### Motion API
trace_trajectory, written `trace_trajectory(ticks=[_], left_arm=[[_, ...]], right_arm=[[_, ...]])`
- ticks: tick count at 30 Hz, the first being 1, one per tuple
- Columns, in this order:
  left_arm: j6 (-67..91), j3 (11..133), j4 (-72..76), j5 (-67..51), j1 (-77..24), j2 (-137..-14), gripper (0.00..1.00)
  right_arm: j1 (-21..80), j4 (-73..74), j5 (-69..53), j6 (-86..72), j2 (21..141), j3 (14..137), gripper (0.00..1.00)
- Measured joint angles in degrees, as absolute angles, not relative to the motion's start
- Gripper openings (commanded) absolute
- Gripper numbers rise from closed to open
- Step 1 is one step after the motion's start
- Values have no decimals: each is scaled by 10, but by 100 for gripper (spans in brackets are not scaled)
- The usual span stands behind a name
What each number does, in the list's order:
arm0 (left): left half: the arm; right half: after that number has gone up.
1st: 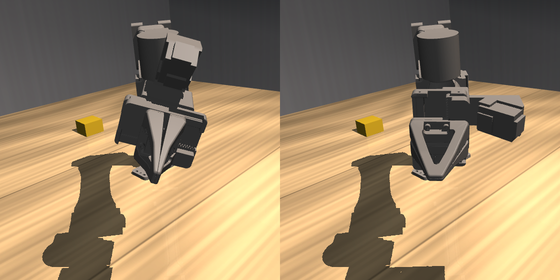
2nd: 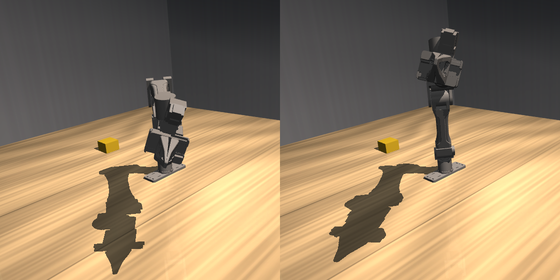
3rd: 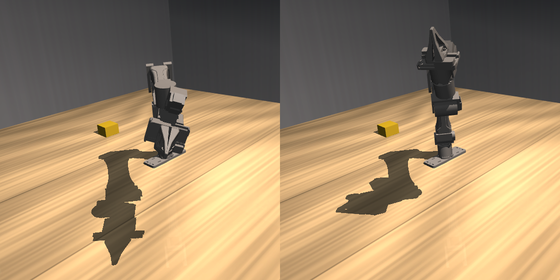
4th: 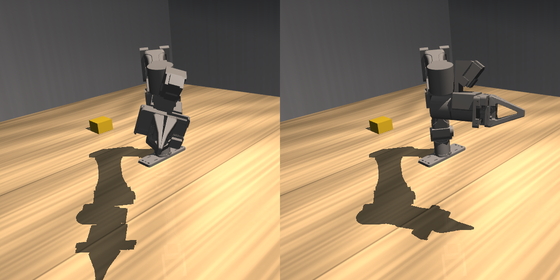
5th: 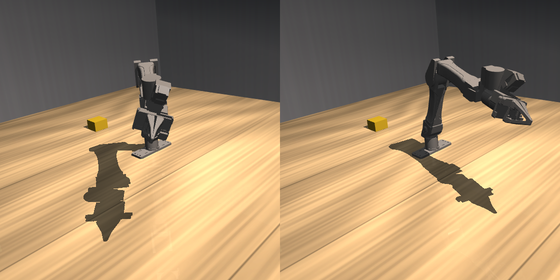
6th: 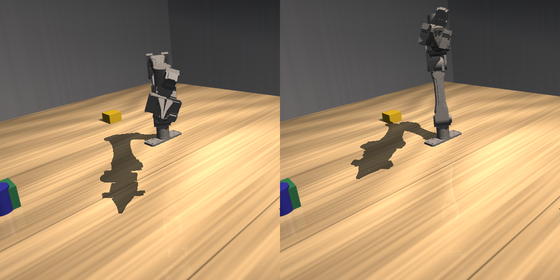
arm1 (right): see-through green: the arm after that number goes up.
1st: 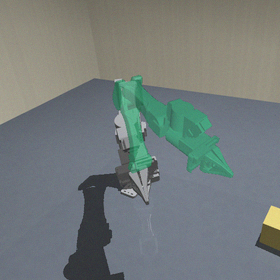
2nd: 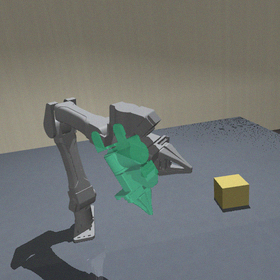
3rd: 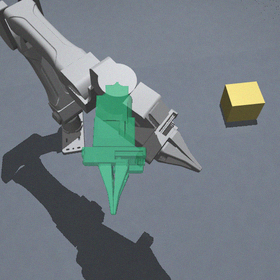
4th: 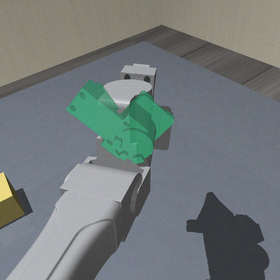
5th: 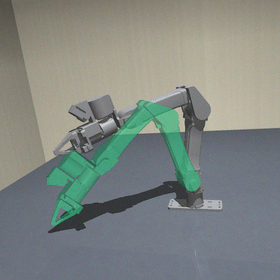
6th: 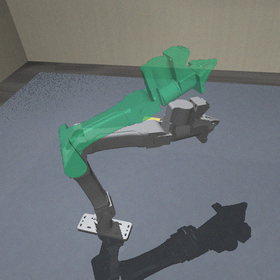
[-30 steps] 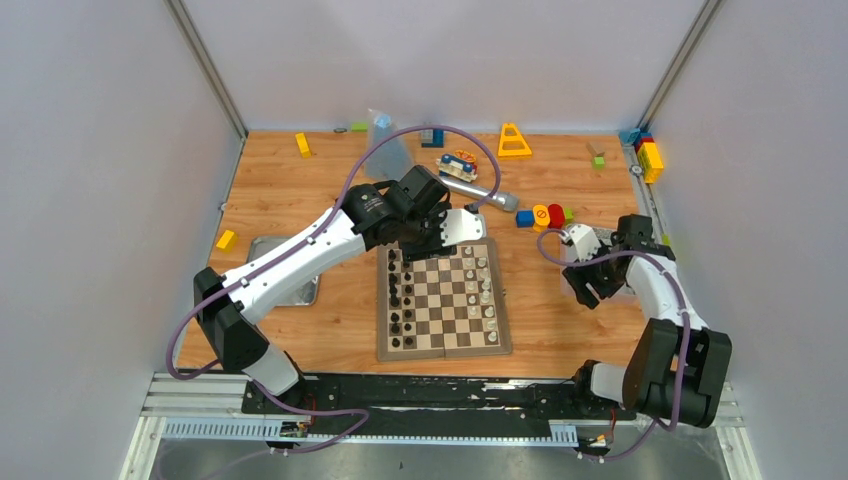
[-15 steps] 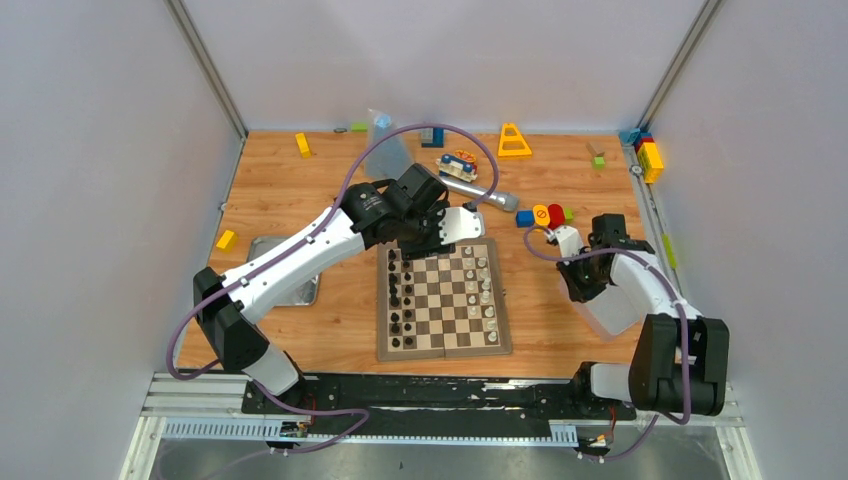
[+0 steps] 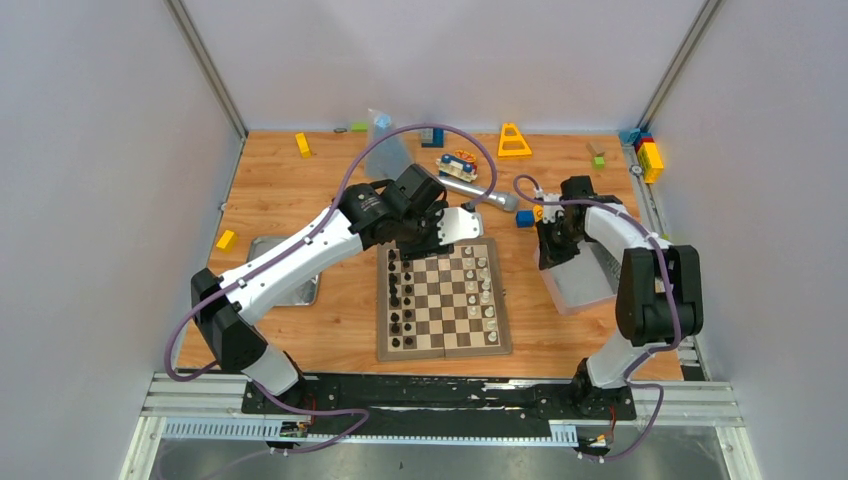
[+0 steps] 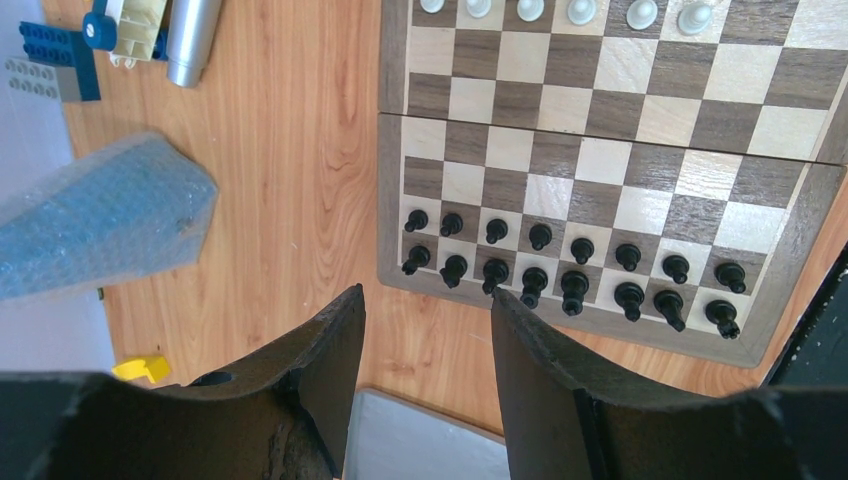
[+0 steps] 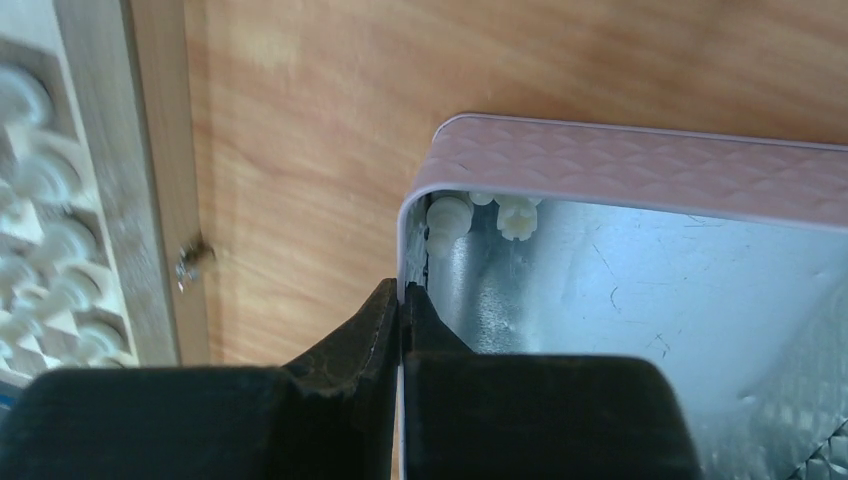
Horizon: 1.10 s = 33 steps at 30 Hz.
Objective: Set up the chess pieces on the board
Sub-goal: Adjust the storage box at the center of the board.
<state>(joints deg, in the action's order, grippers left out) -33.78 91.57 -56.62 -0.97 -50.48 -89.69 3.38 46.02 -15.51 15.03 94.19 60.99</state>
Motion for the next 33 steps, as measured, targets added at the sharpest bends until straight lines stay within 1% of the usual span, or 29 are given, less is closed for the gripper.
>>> trace_trajectory(ticks=[2, 3, 4, 5, 6, 7, 9, 11, 16, 22, 27, 33], left_arm=[[-338, 914, -566, -10, -505, -897, 57], [-338, 912, -566, -10, -505, -897, 57], [-338, 911, -566, -10, -505, -897, 57], [-338, 911, -566, -10, -504, -897, 58], [-338, 911, -566, -10, -504, -897, 58], [-338, 911, -565, -10, -504, -897, 58], [-338, 911, -565, -10, -502, -897, 58], [-338, 911, -565, -10, -500, -897, 58], [-339, 911, -563, -10, -494, -897, 58], [-344, 911, -563, -10, -488, -897, 58], [-349, 911, -563, -10, -486, -897, 58], [-351, 911, -557, -10, -486, -897, 58]], right_arm=[[40, 444, -155, 118, 956, 625, 6], [42, 438, -155, 107, 959, 628, 11], [44, 433, -157, 95, 962, 631, 16], [46, 428, -165, 82, 965, 635, 24], [47, 423, -175, 70, 967, 638, 36], [48, 420, -186, 59, 967, 640, 42], [48, 415, -201, 44, 967, 642, 58], [48, 409, -210, 37, 964, 642, 65], [33, 408, -201, 50, 919, 642, 67], [-57, 394, -141, 129, 844, 642, 70], [-105, 372, -107, 237, 841, 629, 73], [-110, 350, -114, 376, 868, 616, 75]])
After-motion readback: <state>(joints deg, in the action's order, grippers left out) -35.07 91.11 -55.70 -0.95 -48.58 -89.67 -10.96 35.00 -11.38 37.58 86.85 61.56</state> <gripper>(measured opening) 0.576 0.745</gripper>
